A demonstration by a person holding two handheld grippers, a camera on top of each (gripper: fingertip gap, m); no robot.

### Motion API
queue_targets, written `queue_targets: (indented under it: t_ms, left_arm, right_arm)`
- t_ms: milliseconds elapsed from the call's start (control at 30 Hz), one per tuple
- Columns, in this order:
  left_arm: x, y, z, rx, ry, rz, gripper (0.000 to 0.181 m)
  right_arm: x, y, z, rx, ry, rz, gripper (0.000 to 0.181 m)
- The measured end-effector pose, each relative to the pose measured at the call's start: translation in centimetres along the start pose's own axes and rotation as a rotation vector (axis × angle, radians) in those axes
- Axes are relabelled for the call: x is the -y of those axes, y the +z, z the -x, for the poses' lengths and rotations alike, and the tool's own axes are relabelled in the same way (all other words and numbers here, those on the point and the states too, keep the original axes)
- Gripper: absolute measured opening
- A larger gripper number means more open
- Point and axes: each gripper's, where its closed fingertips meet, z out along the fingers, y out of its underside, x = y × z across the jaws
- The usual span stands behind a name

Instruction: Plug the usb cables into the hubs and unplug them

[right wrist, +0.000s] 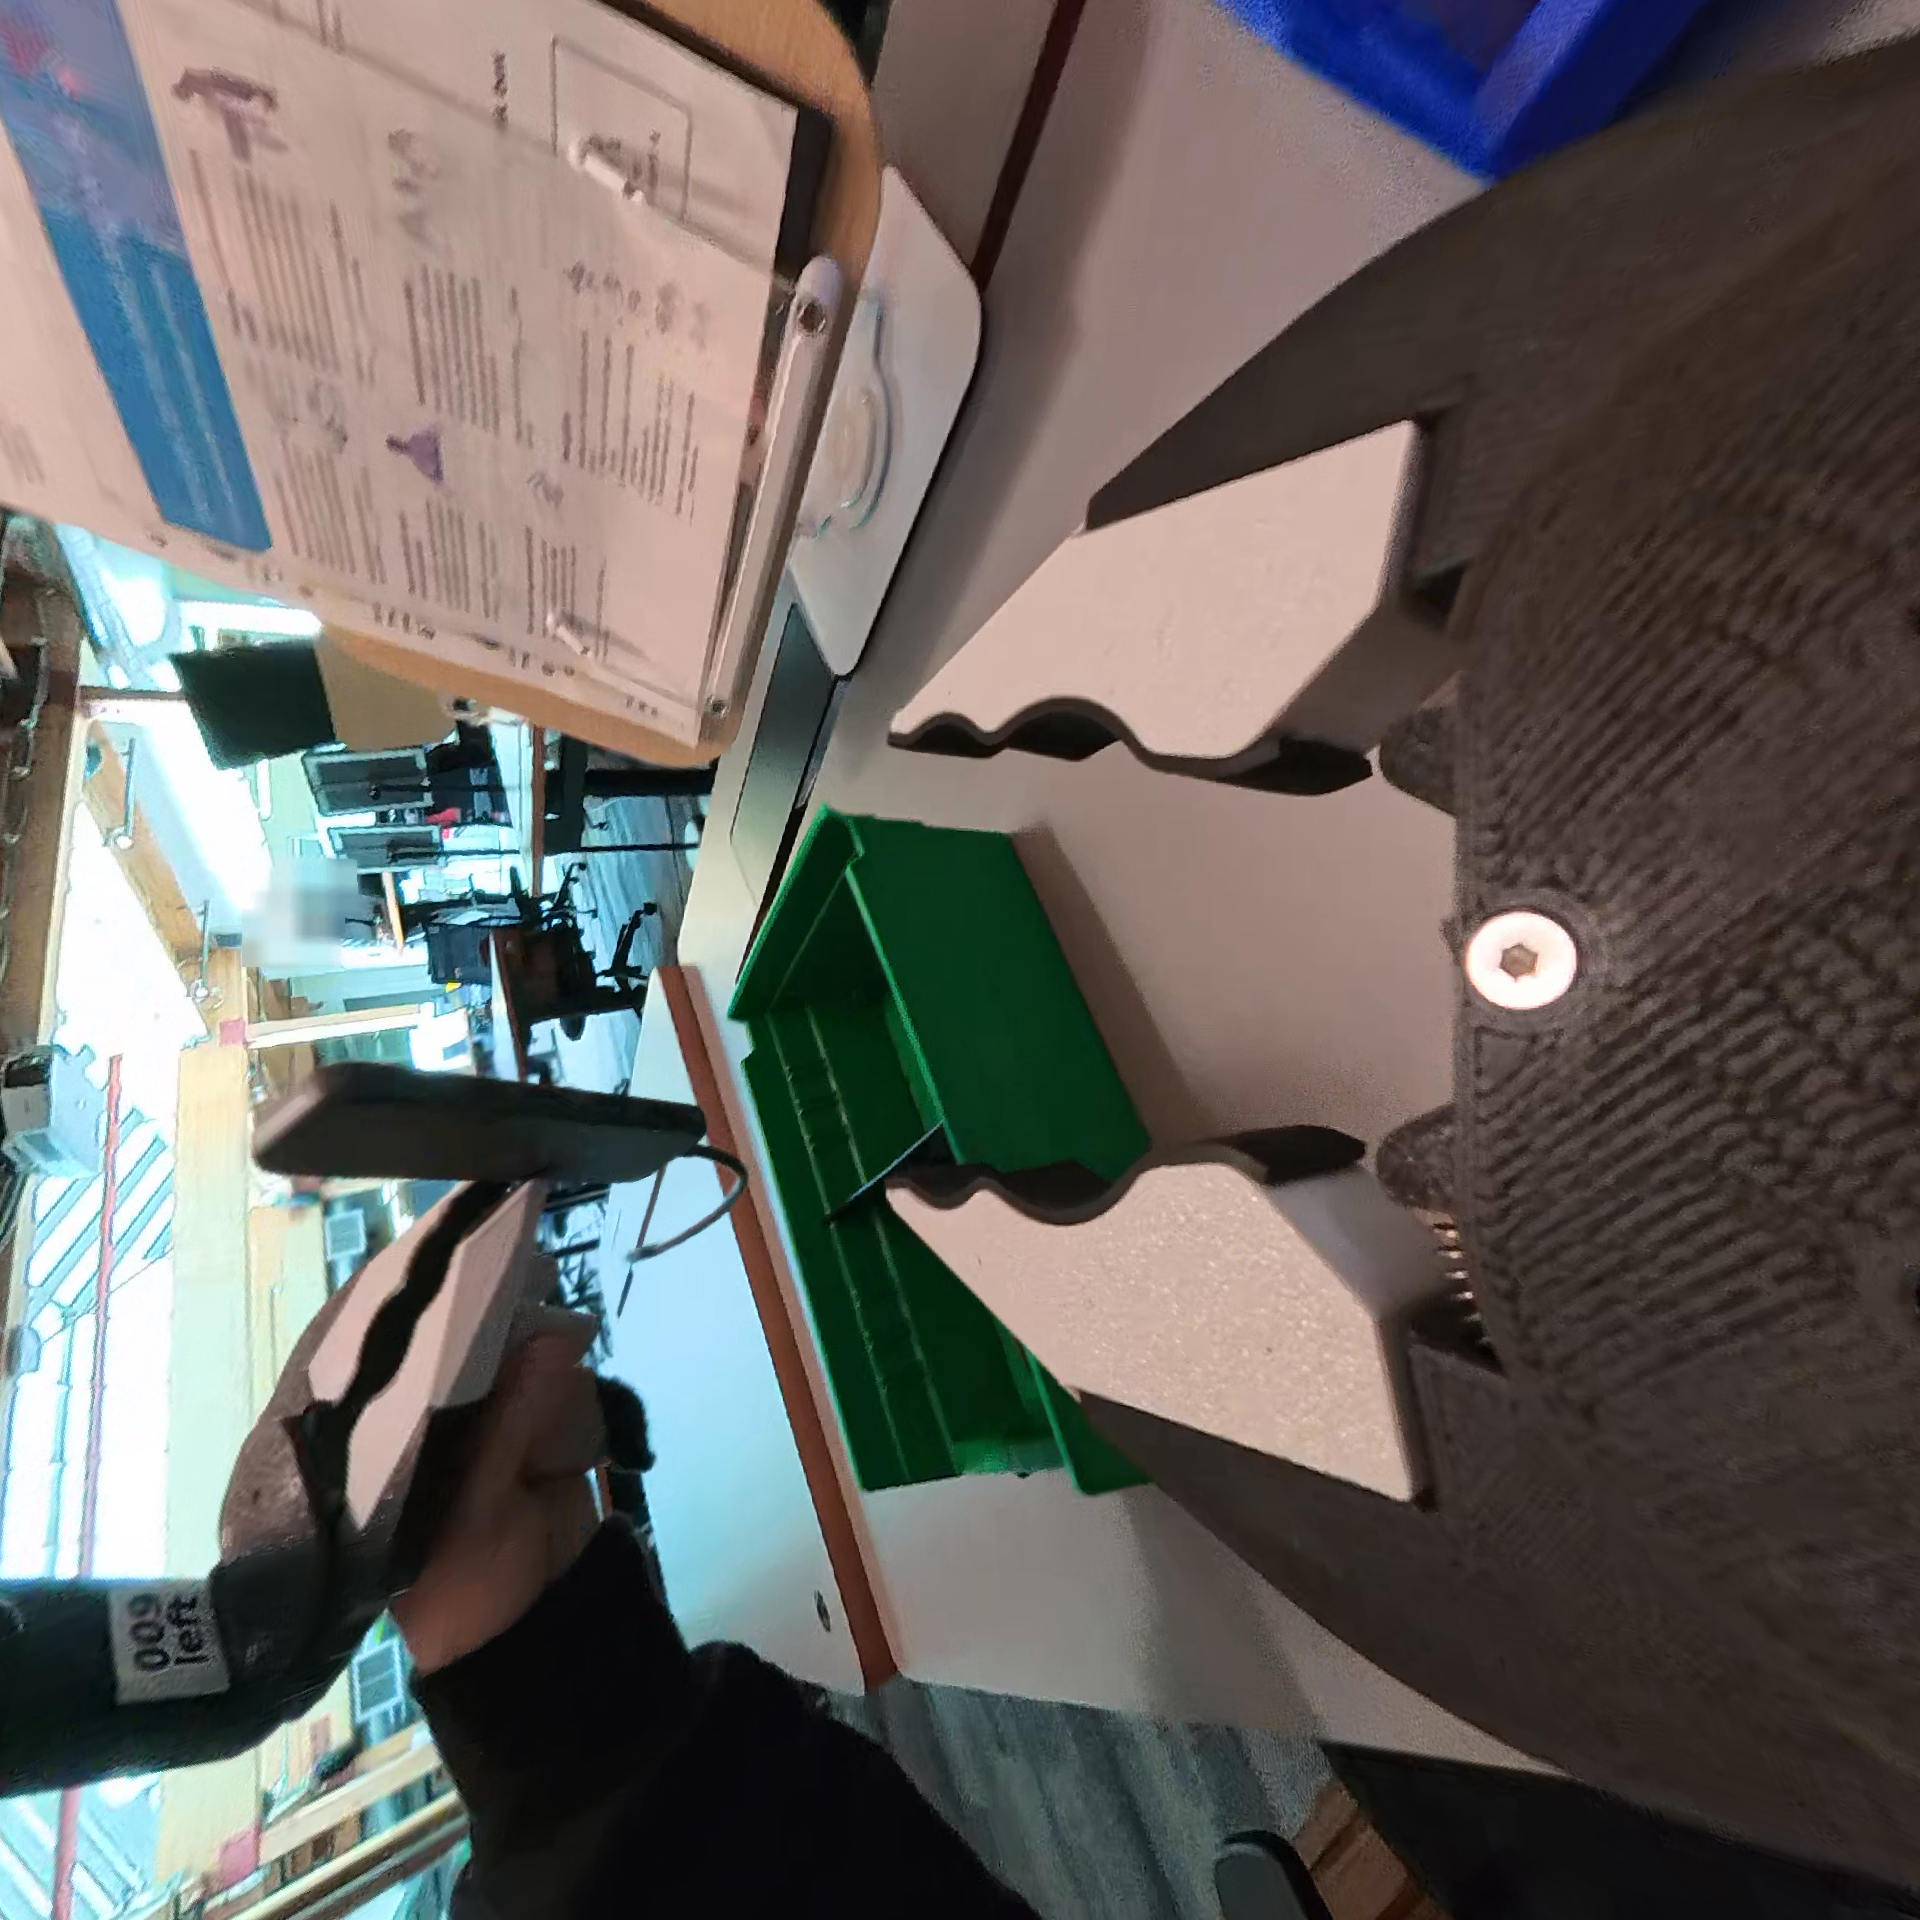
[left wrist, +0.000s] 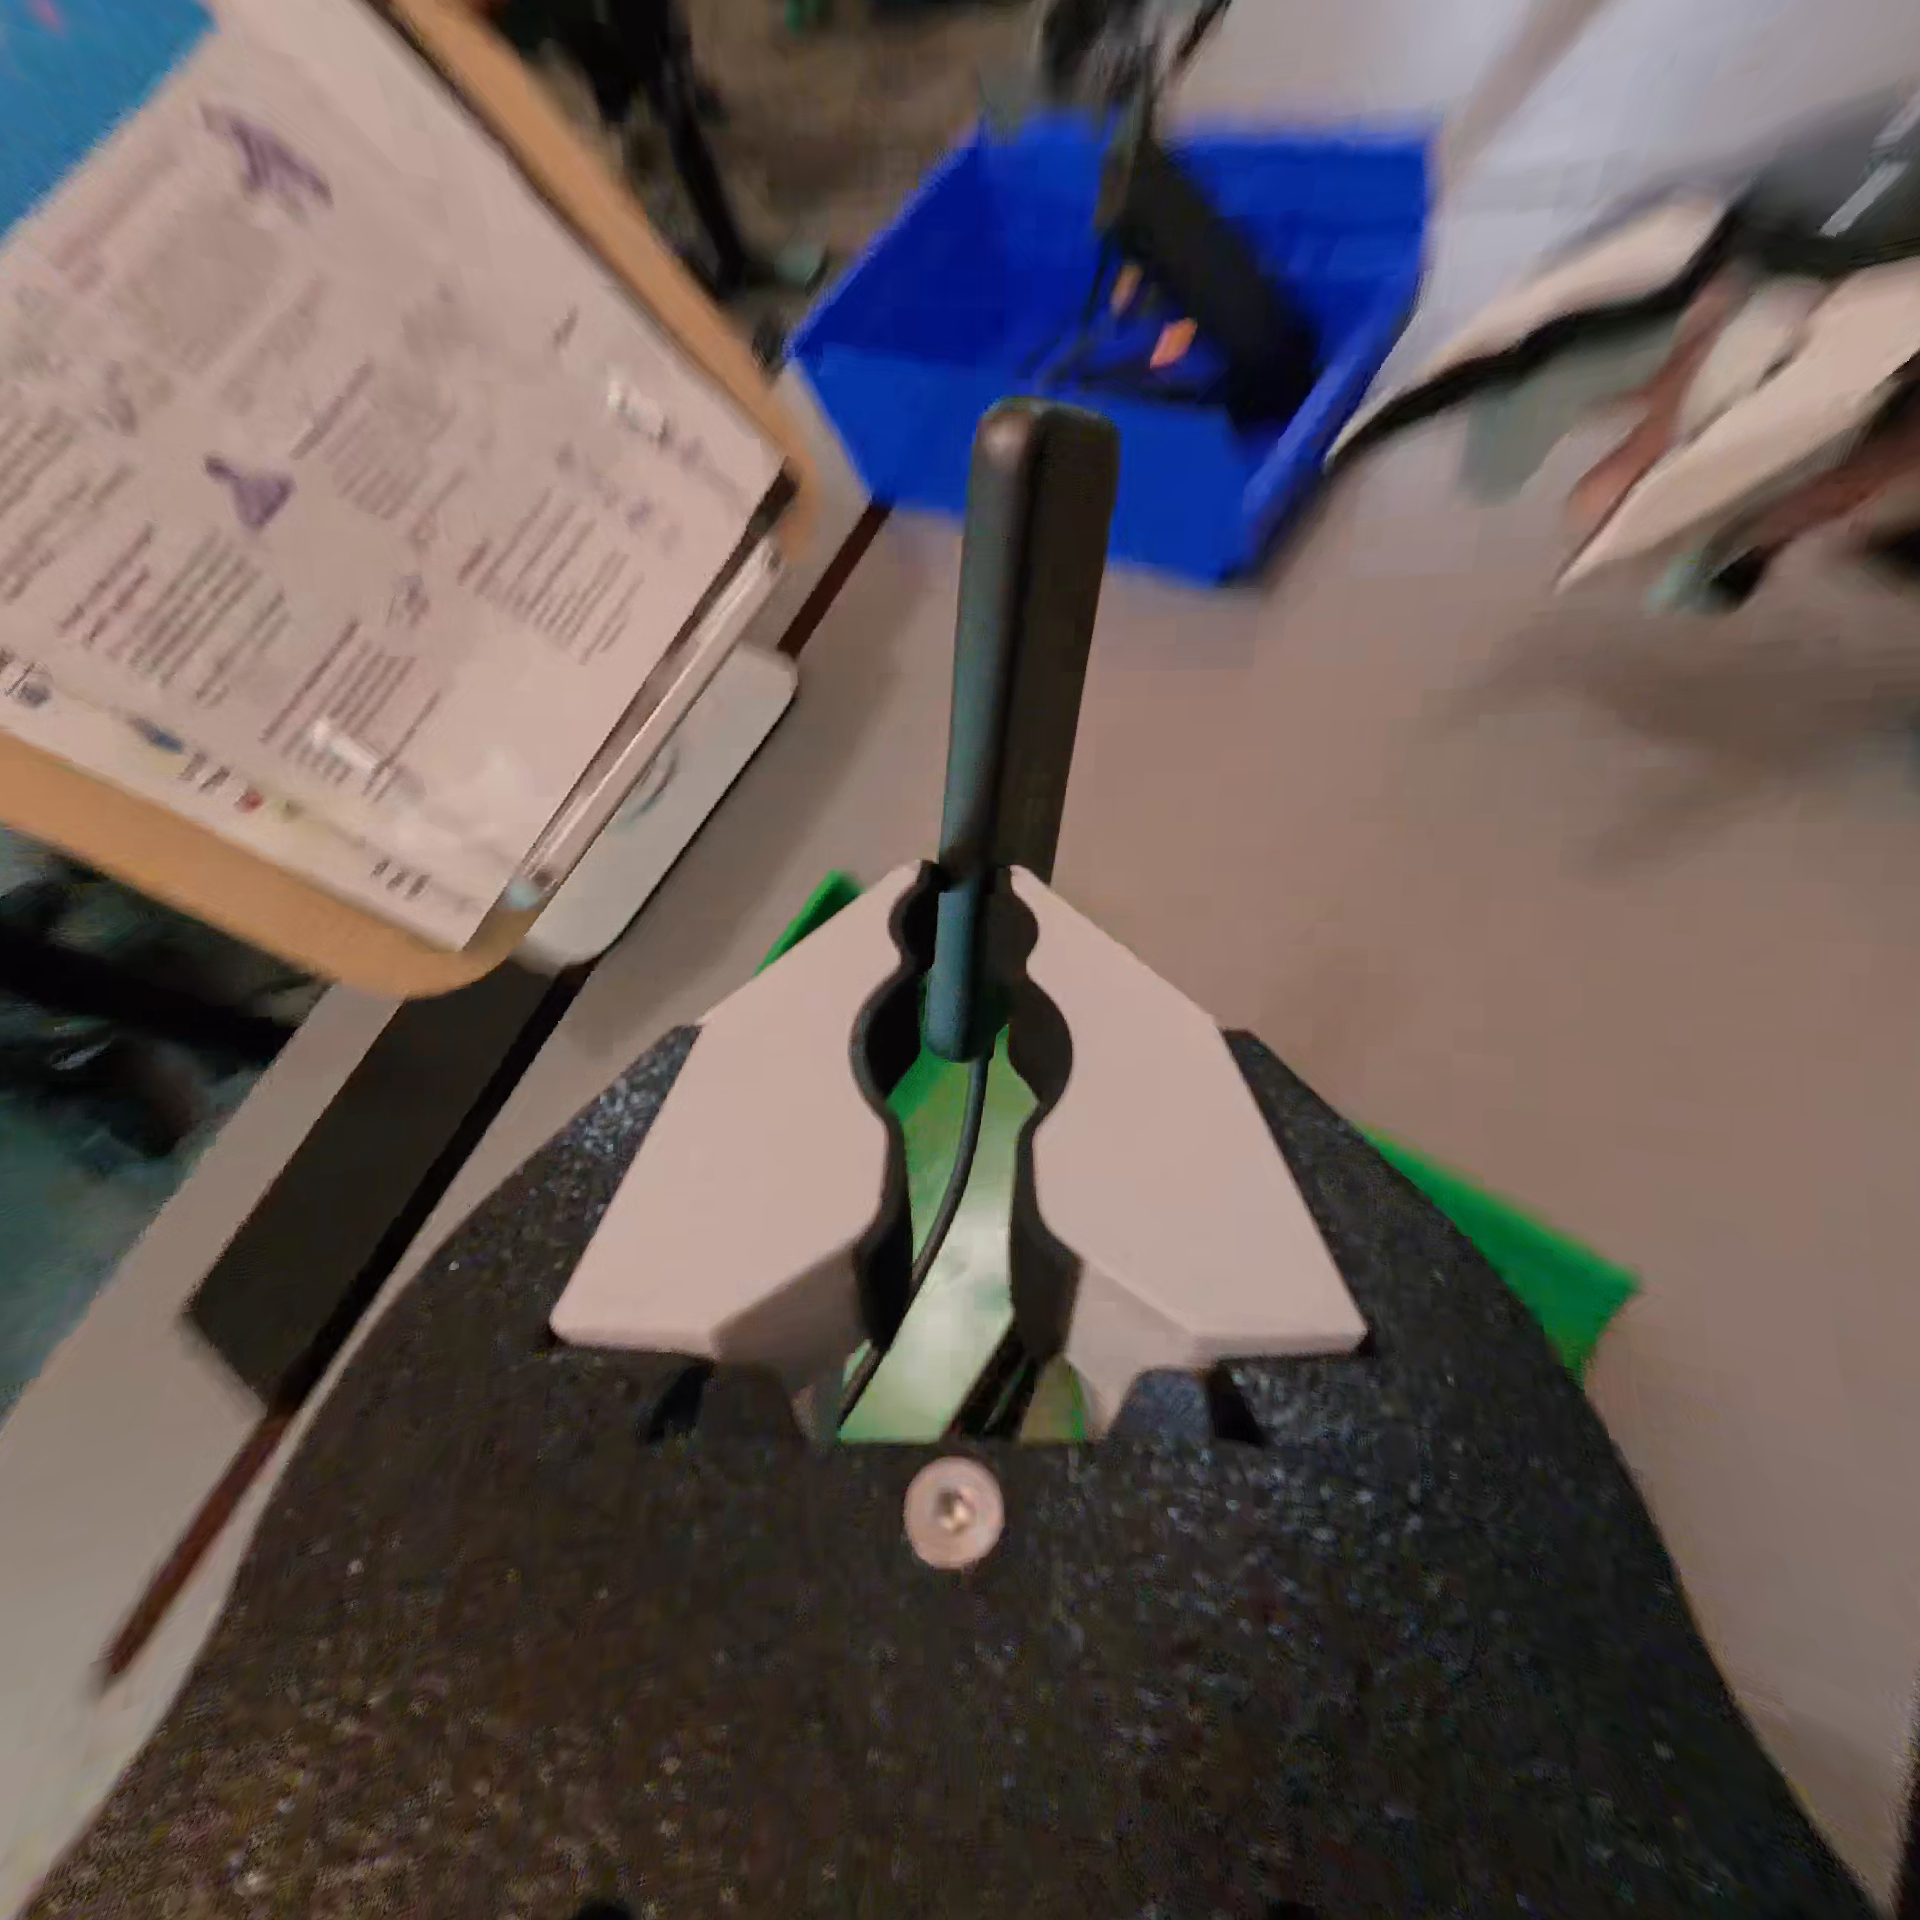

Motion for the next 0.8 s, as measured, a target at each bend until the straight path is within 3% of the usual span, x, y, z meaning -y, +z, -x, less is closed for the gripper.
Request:
queue_targets:
  t_ms: [133,233,367,433,533,600,733,800]
  left_arm:
    - [5.3,-1.8,-5.6,-0.228,-0.143,-0.353,0.008]
    - [7.7,-3.4,-10.3,-0.404,-0.112,-0.595,0.008]
    - [8.4,-4.1,-13.7,-0.510,-0.090,-0.745,0.008]
    - [8.5,-3.9,-14.1,-0.527,-0.114,-0.774,0.008]
    - [8.7,-3.7,-14.3,-0.522,-0.134,-0.804,0.009]
    - [8.8,-3.4,-13.7,-0.465,-0.170,-0.804,0.000]
    - [9.0,-3.3,-11.7,-0.246,-0.240,-0.816,0.042]
    - [8.6,-2.6,-11.8,-0.166,-0.218,-0.753,0.060]
  right_arm:
    - [1.3,1.4,3.6,0.086,-0.056,-0.066,0.066]
    - [3.2,1.5,7.6,0.173,-0.153,-0.163,0.063]
    - [5.2,0.9,10.4,0.181,-0.284,-0.277,0.036]
    - [5.2,0.6,11.3,0.203,-0.372,-0.288,0.013]
    - [5.5,0.4,10.5,0.112,-0.446,-0.292,0.011]
    - [6.1,0.2,8.6,-0.051,-0.531,-0.290,0.011]
    - [5.7,-0.4,4.0,-0.390,-0.749,-0.155,0.011]
    - [5.2,-0.4,3.3,-0.452,-0.880,-0.097,0.010]
